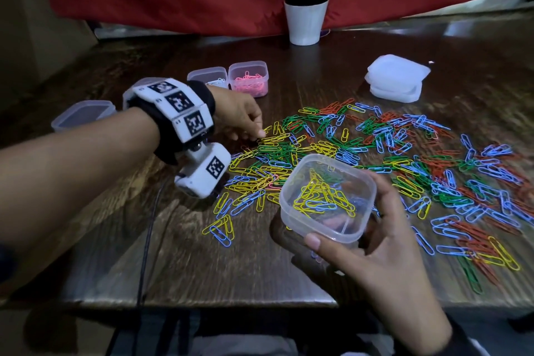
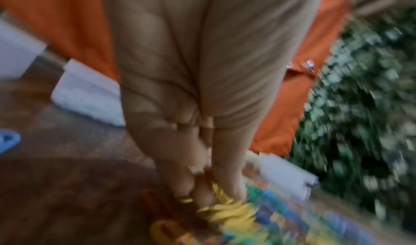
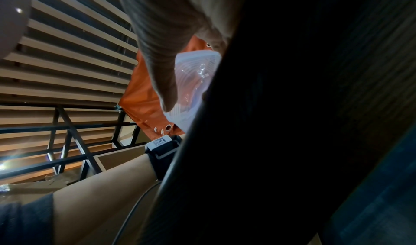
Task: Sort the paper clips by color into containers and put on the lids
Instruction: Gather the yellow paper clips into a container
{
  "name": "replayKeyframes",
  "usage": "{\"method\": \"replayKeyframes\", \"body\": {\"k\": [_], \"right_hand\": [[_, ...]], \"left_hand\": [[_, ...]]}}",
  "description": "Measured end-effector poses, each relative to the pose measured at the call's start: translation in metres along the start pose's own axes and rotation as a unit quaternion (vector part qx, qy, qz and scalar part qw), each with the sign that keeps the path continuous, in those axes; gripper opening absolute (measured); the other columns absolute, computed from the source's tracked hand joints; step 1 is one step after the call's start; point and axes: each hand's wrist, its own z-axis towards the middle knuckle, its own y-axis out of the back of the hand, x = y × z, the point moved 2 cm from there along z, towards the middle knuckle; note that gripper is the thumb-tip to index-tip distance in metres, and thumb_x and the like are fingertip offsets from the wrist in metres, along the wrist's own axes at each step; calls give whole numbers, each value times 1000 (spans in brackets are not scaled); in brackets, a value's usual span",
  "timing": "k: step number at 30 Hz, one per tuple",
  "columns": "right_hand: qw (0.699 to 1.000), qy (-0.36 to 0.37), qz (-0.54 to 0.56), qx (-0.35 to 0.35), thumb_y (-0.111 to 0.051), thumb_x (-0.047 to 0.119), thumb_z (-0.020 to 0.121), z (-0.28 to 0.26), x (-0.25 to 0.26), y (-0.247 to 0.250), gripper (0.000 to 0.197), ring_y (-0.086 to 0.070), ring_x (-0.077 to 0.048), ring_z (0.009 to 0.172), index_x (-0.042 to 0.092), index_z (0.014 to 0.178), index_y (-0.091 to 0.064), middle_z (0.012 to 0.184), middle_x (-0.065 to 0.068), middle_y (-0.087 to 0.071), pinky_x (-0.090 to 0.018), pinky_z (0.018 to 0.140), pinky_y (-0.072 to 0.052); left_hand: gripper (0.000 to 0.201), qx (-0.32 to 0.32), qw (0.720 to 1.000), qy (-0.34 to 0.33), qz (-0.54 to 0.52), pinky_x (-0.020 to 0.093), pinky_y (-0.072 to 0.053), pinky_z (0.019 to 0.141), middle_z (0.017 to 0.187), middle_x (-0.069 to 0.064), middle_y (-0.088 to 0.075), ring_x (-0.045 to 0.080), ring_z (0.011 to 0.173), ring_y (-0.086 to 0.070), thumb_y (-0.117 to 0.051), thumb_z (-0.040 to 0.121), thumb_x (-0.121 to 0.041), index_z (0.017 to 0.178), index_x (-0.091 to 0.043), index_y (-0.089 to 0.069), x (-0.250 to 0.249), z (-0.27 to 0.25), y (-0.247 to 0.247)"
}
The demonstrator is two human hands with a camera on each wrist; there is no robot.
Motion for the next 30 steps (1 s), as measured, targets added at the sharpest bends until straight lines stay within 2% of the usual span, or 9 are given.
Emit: {"method": "replayKeyframes", "body": {"k": [4,6,8,10,12,17,22,26,30], "right_hand": [[1000,-7,6,-4,-79,7,49,-1,-1,1,79,-62,-18,63,32,117,-47,77,-26,-57,-23,58,-52],[1000,-6,9,-4,-79,6,49,-1,-1,1,78,-61,-19,62,34,114,-49,76,-25,-57,-23,57,-52],[1000,-1,12,-1,-79,5,49,-2,-1,2,77,-61,-16,62,33,114,-49,76,-17,-61,-22,57,-52],[1000,11,9,2,-77,3,49,-2,0,2,76,-60,-9,63,28,114,-48,77,0,-65,-20,58,-53],[1000,13,6,1,-77,2,49,-1,0,2,75,-60,-7,64,27,114,-48,77,6,-64,-21,60,-54],[1000,1,18,6,-82,6,48,-1,-2,1,73,-61,-17,63,38,107,-53,73,-14,-60,-22,57,-51],[1000,4,18,2,-84,19,43,0,1,-1,73,-61,-18,62,42,105,-53,73,-21,-58,-22,57,-51],[1000,5,9,-8,-80,6,48,0,0,0,74,-61,-17,62,37,110,-51,73,-22,-57,-21,57,-51],[1000,3,6,-1,-84,20,46,0,-3,1,85,-62,-21,64,29,121,-46,75,-24,-58,-26,60,-53]], "left_hand": [[23,-70,990,-70,104,9,-34,50,68,-6,-49,7,62,-44,-72,79,-19,72,-20,-50,-6,7,-2],[25,-82,986,-90,110,11,-33,57,82,-1,-51,10,68,-44,-75,75,-19,91,-16,-55,-7,9,0],[43,-64,987,-88,118,10,-35,57,92,2,-47,4,65,-43,-74,76,-17,113,-11,-55,-6,13,0],[47,-42,990,-83,109,7,-38,51,89,3,-44,3,62,-43,-73,77,-14,119,-10,-54,-4,17,-2],[43,-39,993,-79,72,8,-43,45,83,1,-44,6,62,-45,-72,78,-11,117,-10,-55,-4,20,-3],[23,-84,975,-127,162,13,-46,42,70,-5,-52,5,60,-50,-70,81,-15,101,-5,-64,-11,18,-3],[17,-101,929,-168,314,21,-33,62,89,3,-49,15,82,-49,-62,88,-20,97,-5,-63,-18,15,-9],[21,-73,961,-117,240,19,-42,43,79,-2,-56,11,51,-52,-61,89,-17,107,-8,-55,-18,17,-10],[10,-70,969,-112,208,13,-43,37,70,-8,-48,5,44,-48,-62,88,-16,95,-11,-57,-21,17,-11]]}}
